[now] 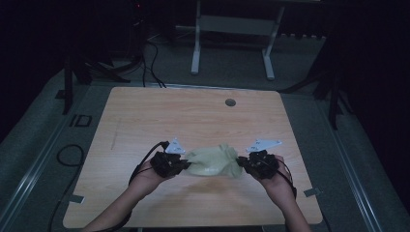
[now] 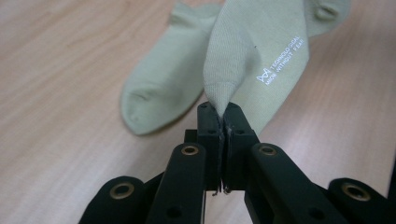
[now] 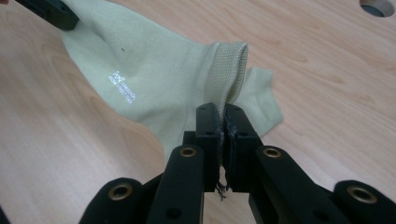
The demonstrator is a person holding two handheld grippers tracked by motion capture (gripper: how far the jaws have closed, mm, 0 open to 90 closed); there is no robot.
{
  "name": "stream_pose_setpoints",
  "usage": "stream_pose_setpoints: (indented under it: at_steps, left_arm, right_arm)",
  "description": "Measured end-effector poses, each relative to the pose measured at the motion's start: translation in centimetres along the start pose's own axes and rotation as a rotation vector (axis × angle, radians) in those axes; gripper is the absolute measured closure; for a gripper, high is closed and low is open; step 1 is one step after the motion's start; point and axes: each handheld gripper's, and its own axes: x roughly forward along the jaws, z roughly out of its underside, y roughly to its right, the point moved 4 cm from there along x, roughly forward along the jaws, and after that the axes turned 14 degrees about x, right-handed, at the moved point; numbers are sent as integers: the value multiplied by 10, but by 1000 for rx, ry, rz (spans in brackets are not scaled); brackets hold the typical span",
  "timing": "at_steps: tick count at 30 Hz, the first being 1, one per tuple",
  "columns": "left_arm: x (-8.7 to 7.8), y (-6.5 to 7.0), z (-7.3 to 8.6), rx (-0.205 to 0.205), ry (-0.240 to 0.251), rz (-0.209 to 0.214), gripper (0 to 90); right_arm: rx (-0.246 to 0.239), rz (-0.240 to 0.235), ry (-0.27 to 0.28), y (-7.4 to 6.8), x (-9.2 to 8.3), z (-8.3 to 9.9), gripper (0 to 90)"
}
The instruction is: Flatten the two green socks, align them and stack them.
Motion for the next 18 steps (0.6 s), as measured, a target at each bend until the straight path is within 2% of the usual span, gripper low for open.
stream_pose_setpoints:
  at_steps: [5,8,14,18]
  left_arm:
    - [2,-11,-8,-12,6,-9,874]
    - [5,-18,-13,-21,-1,-9,874]
    - [13,-30,-17,-14,-26,-27,874]
    - [21,-38,-20,-27,-35,-29,873]
  right_arm:
    - [6,10,9,7,2,-12,858]
    - [15,14,2,12,5,-18,858]
    - [32,21,-21,24,13,-33,857]
    - [44,21,-36,31,20,-39,857]
